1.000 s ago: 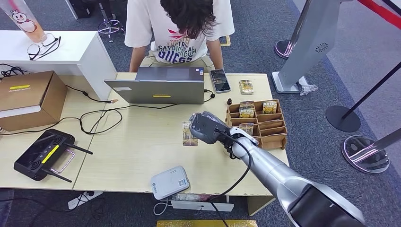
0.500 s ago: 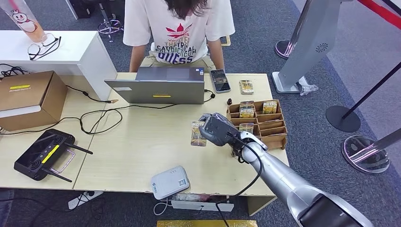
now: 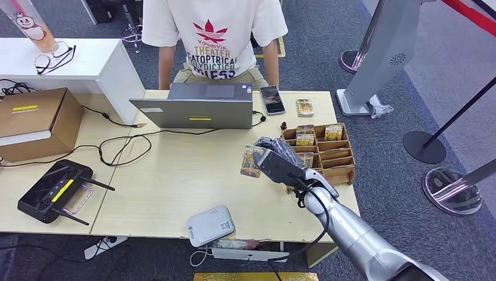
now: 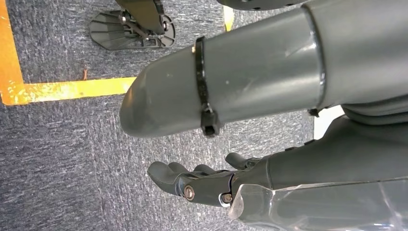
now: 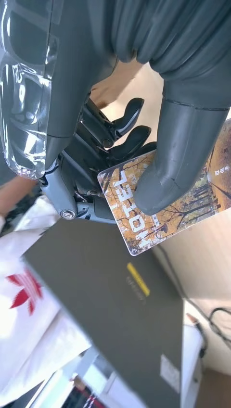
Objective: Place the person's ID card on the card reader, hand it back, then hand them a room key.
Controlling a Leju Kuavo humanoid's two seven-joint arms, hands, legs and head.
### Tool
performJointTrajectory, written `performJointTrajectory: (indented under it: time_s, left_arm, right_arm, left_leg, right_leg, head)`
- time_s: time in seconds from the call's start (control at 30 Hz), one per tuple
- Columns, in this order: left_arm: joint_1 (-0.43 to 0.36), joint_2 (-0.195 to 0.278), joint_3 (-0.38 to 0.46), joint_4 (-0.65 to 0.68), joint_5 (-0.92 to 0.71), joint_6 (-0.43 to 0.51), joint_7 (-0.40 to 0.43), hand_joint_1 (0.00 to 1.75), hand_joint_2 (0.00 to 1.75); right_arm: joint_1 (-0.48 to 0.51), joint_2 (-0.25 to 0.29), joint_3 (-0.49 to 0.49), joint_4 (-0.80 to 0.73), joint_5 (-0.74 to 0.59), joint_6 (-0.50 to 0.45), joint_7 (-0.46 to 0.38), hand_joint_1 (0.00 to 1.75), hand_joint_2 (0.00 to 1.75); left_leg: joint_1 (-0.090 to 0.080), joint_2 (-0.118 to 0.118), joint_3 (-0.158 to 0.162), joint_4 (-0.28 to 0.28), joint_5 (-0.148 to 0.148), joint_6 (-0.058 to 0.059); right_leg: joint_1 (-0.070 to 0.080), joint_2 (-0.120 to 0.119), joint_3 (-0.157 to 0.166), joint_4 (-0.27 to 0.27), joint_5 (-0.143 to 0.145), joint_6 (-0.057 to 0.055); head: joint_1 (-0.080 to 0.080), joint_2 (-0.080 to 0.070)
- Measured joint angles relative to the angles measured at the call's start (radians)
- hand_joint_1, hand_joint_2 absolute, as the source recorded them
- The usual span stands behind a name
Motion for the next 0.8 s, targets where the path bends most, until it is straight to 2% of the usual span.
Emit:
performJointTrajectory:
  time_s: [0.3, 0.5, 0.8]
  left_arm:
    - [-0.001, 0.000, 0.000, 0.000, 0.000, 0.004, -0.005, 0.00, 0.00]
    - [-0.001, 0.000, 0.000, 0.000, 0.000, 0.006, -0.006, 0.00, 0.00]
    - [-0.005, -0.001, 0.000, 0.000, -0.001, 0.006, -0.007, 0.00, 0.00]
  right_arm:
    - [-0.001, 0.002, -0.032, -0.079, 0.146, -0.121, -0.003, 1.75, 1.75]
    - [-0.016, 0.009, -0.038, -0.080, 0.190, -0.161, -0.009, 1.75, 1.75]
    - [-0.078, 0.049, -0.034, -0.011, 0.370, -0.368, -0.019, 1.75, 1.75]
  left_leg:
    - [0.000, 0.000, 0.000, 0.000, 0.000, 0.000]
    - [0.000, 0.000, 0.000, 0.000, 0.000, 0.000]
    - [0.000, 0.000, 0.000, 0.000, 0.000, 0.000]
  right_leg:
    - [0.000, 0.000, 0.000, 0.000, 0.000, 0.000]
    - [0.000, 0.000, 0.000, 0.000, 0.000, 0.000]
    - [0.000, 0.000, 0.000, 0.000, 0.000, 0.000]
  head:
    - [0.000, 0.000]
    - [0.000, 0.000]
    - [0.000, 0.000]
